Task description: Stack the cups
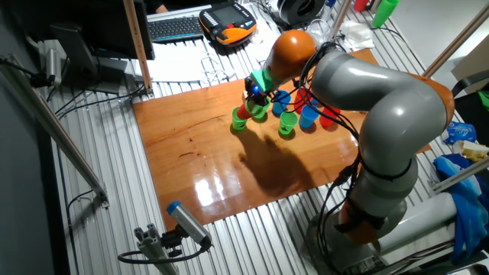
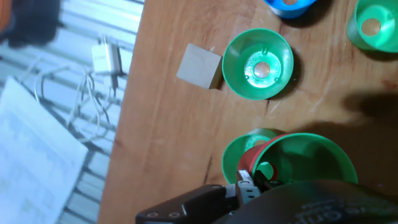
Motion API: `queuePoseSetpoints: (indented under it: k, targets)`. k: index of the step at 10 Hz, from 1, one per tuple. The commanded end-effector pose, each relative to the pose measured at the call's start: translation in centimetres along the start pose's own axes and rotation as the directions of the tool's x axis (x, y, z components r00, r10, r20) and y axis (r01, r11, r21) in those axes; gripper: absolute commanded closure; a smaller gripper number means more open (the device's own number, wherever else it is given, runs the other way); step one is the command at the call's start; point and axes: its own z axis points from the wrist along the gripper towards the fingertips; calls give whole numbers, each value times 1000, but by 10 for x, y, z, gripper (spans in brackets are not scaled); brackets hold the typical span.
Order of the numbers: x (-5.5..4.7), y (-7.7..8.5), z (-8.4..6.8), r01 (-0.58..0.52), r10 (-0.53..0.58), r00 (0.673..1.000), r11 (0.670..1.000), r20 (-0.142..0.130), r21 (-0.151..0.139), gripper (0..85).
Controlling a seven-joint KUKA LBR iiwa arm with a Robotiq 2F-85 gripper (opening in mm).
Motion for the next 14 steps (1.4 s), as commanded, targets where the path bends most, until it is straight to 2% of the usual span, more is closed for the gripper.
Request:
queuePoseSetpoints:
  k: [1, 2, 3, 4, 5, 7, 8, 11, 13, 14]
  targets:
    - [1, -1, 2, -43, 43, 999, 999, 21, -12, 850]
    - [2, -2, 5, -27, 27, 999, 1000, 38, -6, 850]
    - [5, -4, 12, 7, -8, 996, 1000, 84, 9, 850]
    - [8, -8, 24, 56, -60, 988, 998, 143, 34, 850]
    - [10, -11, 31, 88, -96, 982, 995, 163, 56, 850]
    - [12, -13, 34, 149, -167, 974, 982, 156, 118, 850]
    - [13, -14, 35, 160, -180, 970, 978, 164, 131, 850]
    - [15, -18, 48, 152, -170, 969, 982, 182, 108, 850]
    - [16, -20, 49, 144, -159, 973, 985, 165, 99, 850]
    - [17, -20, 49, 138, -153, 974, 986, 166, 98, 850]
